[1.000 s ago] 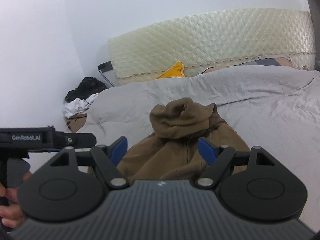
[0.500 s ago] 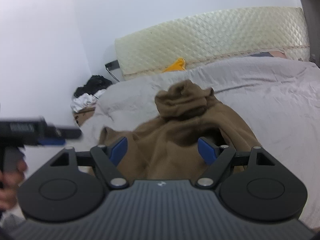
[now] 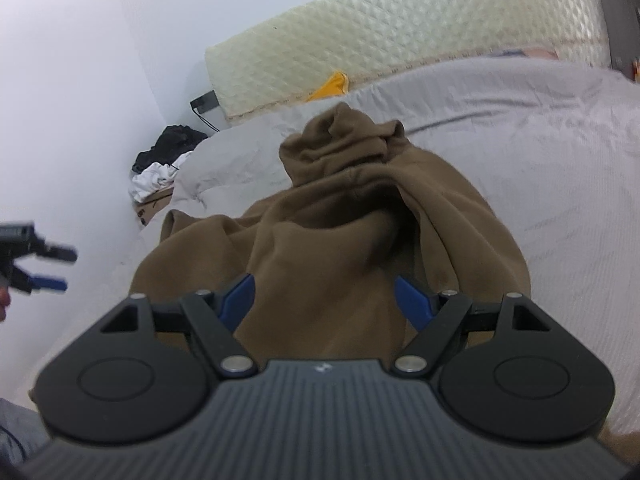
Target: Fold large clothes
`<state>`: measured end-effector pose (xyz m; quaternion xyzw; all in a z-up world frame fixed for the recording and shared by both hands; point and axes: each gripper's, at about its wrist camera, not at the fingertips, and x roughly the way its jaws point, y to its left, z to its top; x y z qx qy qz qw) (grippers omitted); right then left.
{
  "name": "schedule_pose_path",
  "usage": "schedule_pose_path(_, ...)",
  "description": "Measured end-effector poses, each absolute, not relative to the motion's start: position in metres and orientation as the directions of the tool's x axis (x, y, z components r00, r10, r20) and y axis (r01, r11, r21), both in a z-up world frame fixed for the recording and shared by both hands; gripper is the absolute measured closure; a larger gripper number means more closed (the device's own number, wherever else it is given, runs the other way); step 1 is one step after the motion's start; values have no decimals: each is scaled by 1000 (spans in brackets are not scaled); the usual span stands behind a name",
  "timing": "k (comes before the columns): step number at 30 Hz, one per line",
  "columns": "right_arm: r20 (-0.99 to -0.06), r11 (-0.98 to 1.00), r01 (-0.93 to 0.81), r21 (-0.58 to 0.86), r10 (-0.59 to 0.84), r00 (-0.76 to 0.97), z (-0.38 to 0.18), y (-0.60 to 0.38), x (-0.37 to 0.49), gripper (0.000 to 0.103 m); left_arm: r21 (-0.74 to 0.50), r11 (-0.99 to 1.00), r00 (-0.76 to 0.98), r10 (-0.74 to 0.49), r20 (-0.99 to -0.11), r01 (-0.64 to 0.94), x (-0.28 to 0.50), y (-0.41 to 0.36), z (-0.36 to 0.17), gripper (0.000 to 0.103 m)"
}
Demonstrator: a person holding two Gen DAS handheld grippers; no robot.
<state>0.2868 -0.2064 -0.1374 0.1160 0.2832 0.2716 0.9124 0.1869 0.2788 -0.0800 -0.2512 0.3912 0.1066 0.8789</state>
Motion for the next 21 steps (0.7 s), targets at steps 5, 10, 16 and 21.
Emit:
schedule_pose_path(5, -474, 816, -421, 397, 575, 666, -145, -204, 292, 23, -361, 784, 593, 11, -805, -506, 155, 331, -114, 7)
schedule_pose_path(10, -497, 824, -428, 371, 566, 658, -149, -196, 292, 23, -377, 753, 533, -41, -845, -540, 137, 350, -147, 8)
schedule_pose_path(16, -509, 828, -422, 369, 560, 654, -149, -189, 289, 23, -413, 789, 486, -168, -857, -455, 143, 336, -176, 8)
schedule_pose_path(21, -506, 829, -437, 349, 559, 656, -148, -182, 284, 23, -420, 864, 496, -245, -833, -278, 177, 307, -180, 8)
